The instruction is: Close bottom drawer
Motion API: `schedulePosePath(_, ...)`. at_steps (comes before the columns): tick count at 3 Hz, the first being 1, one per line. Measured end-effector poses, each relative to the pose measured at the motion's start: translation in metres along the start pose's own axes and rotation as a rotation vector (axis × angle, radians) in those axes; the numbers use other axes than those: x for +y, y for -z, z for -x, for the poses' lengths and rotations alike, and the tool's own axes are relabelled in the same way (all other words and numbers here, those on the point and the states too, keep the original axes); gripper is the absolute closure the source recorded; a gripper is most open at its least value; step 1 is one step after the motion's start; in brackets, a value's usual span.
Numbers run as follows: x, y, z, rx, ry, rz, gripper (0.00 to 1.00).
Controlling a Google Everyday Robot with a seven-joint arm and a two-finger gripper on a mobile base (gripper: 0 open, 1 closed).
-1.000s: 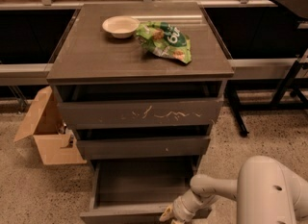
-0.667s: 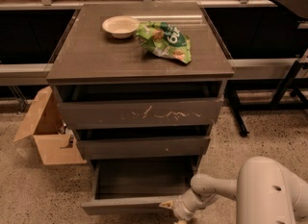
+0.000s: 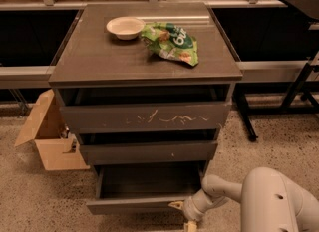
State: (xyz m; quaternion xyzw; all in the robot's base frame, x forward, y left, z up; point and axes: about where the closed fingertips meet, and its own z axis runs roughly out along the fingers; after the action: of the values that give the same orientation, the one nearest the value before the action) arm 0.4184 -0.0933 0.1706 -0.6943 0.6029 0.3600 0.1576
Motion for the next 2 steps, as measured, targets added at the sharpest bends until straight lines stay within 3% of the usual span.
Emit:
schedulePosePath(1, -0.014, 0.013, -0.009, -0.019, 0.004, -0.031, 0.0)
schedulePosePath(2, -0.03, 0.027, -0.015, -0.028, 0.01, -0.08, 0.19)
